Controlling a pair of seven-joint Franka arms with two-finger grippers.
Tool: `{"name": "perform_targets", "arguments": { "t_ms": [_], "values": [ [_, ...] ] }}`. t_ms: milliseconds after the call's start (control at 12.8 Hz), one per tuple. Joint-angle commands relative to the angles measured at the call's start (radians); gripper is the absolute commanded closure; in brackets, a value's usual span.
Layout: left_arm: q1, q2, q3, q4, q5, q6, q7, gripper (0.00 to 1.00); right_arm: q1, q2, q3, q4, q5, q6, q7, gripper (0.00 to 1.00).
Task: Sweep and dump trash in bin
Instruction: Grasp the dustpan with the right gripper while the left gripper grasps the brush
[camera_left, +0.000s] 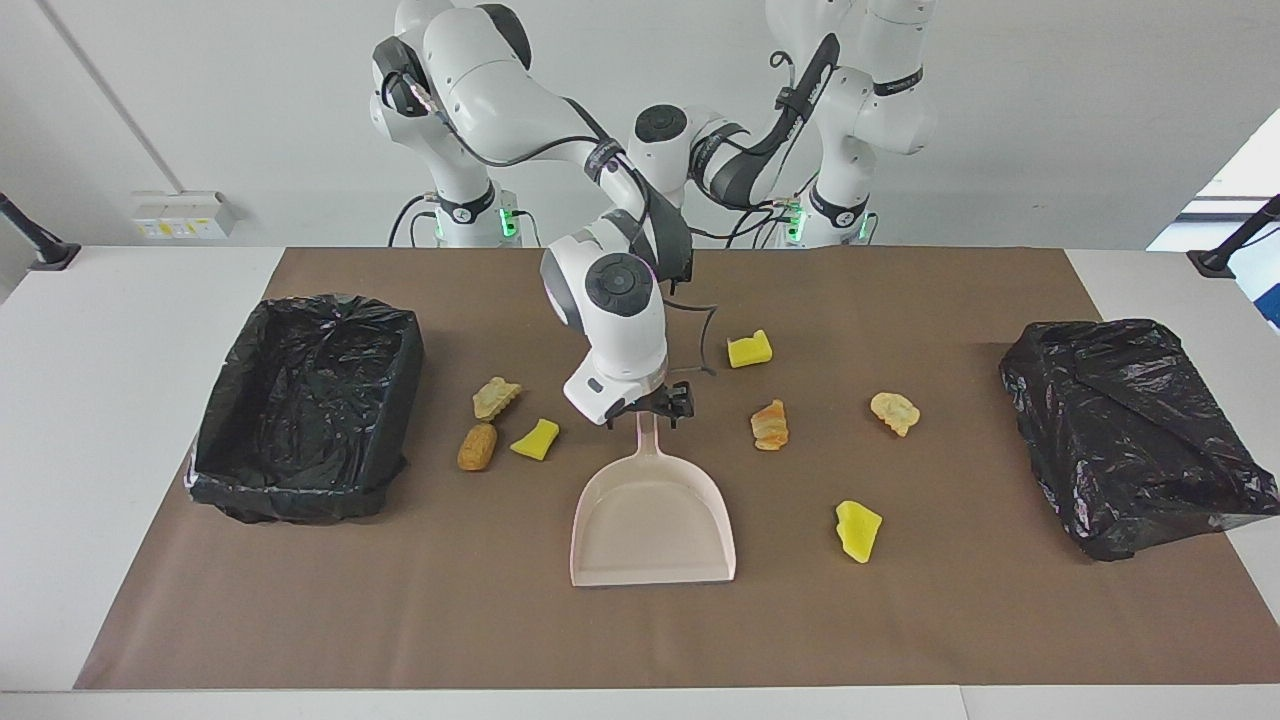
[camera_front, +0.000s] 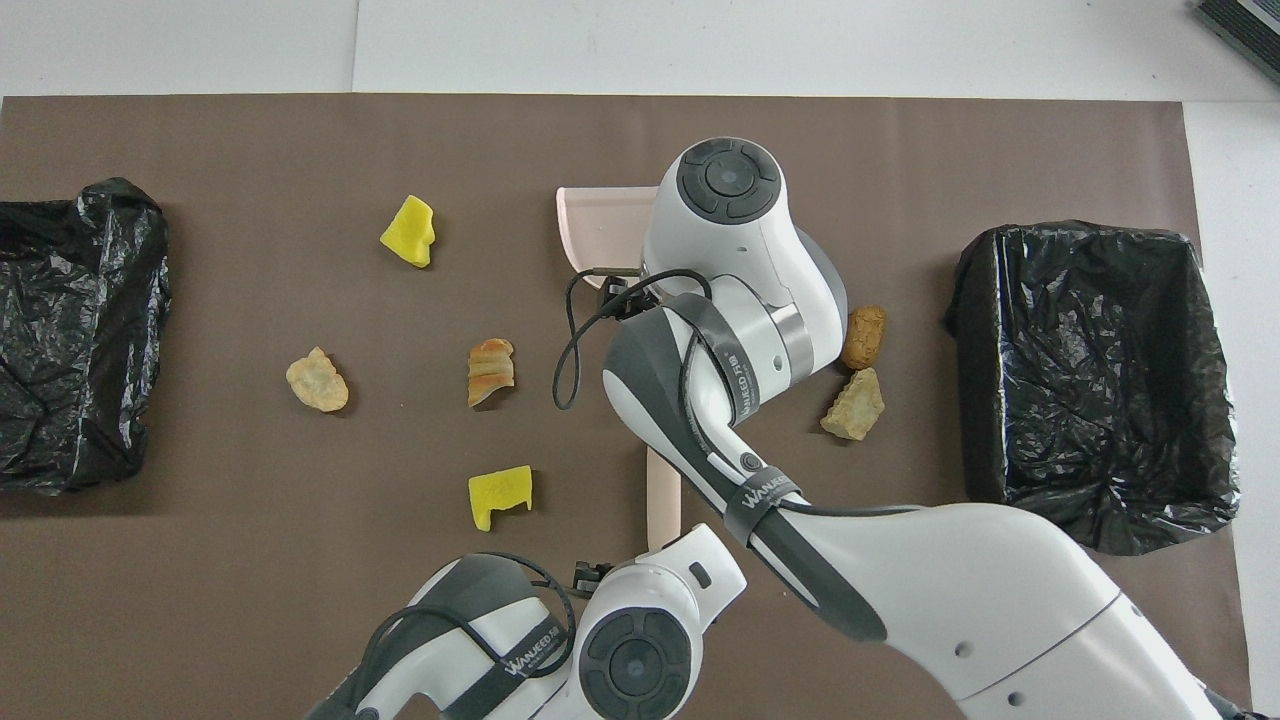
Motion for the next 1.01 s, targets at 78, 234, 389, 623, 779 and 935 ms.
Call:
{"name": "perform_targets", "arguments": {
  "t_ms": [78, 234, 389, 623, 779, 935],
  "values": [
    [-0.024, -0.008, 0.021, -0.004, -0.009, 0.004, -0.029, 1.0, -0.008, -0.058, 0.011, -0.089, 0.03, 0.001, -0.039, 0.04],
    [-0.018, -0.016, 0.021, 0.0, -0.009, -0.013, -0.026, 1.0, -0.011, -0.069, 0.011, -0.105, 0.03, -0.011, -0.041, 0.25],
    [-0.01, -0.038, 0.024, 0.016, -0.01, -0.091, -0.012, 1.0, -0.011, -0.069, 0.011, -0.106, 0.033, -0.011, -0.051, 0.58],
    [0.019, -0.071, 0.033, 0.017, -0.009, -0.207, -0.005, 1.0, -0.012, -0.069, 0.011, -0.111, 0.065, -0.003, -0.051, 1.0],
    [0.058, -0.085, 0.035, 0.017, -0.009, -0.304, -0.002, 1.0, -0.018, -0.068, 0.009, -0.1, 0.066, -0.016, -0.053, 1.0],
    [0.118, -0.104, 0.035, 0.002, -0.007, -0.347, 0.0, 1.0, -0.034, -0.069, 0.009, -0.074, 0.054, -0.066, -0.08, 1.0]
  ]
}}
